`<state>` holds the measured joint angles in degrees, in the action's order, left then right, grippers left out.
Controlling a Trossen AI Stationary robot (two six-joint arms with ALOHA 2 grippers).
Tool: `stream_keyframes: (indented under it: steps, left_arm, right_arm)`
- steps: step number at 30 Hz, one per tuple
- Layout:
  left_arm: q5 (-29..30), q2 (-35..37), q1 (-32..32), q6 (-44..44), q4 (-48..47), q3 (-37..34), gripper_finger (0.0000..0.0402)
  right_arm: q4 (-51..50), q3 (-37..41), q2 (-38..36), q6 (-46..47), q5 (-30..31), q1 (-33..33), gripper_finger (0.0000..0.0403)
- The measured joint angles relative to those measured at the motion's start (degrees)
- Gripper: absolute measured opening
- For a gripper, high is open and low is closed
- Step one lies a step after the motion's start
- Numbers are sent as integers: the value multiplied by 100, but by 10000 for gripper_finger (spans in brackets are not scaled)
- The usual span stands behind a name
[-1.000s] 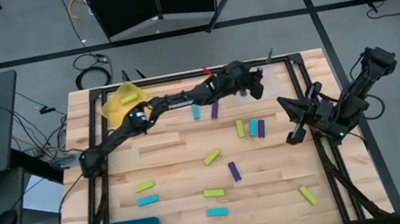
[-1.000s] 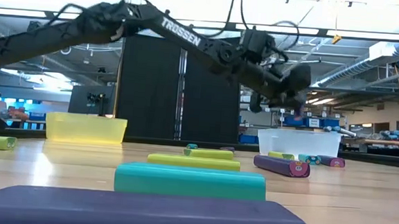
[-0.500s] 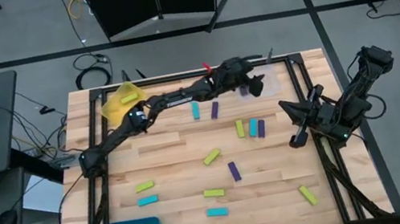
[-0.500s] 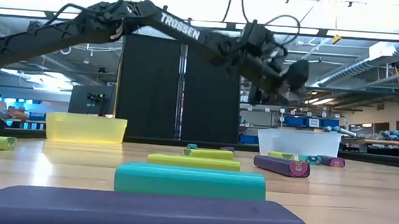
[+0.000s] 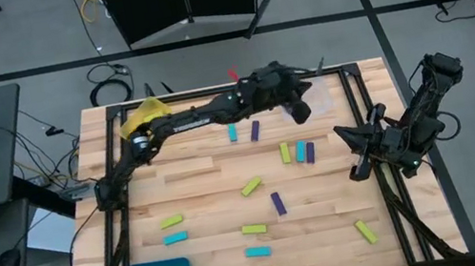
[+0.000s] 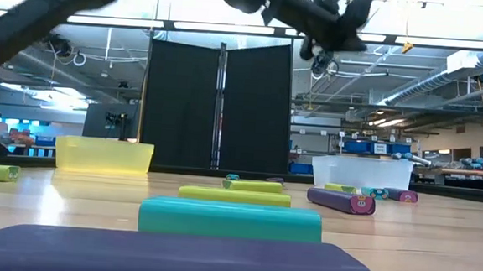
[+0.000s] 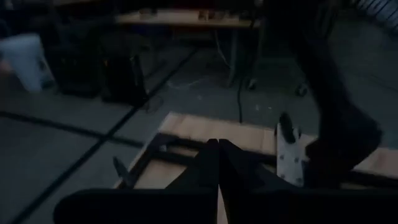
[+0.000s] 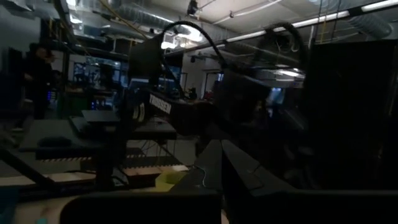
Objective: Sort blocks
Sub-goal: Put the light blue block into the blue bin
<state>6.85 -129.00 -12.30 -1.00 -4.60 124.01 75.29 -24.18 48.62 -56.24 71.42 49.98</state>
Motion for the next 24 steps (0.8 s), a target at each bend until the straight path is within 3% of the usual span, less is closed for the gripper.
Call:
stream_keyframes:
  steps: [3,7,14,21,24]
  left_arm:
    - [141,826,33,-22,581,-1164,12]
    - [164,2127,20,115,1579,-3251,8]
    - [362,4305,16,692,2981,-6570,7]
    - [642,5713,16,1071,3250,-8400,7]
    - [642,6168,16,1113,3726,-8895,7]
  right_arm:
    - [0,0,0,-36,-32,36,8]
    - [-2,2,0,-21,10,31,8]
    - [-335,2,111,616,1298,-390,8]
    - [-897,2,576,2010,1548,-944,8]
    - [-950,4,902,2500,766,-1202,8]
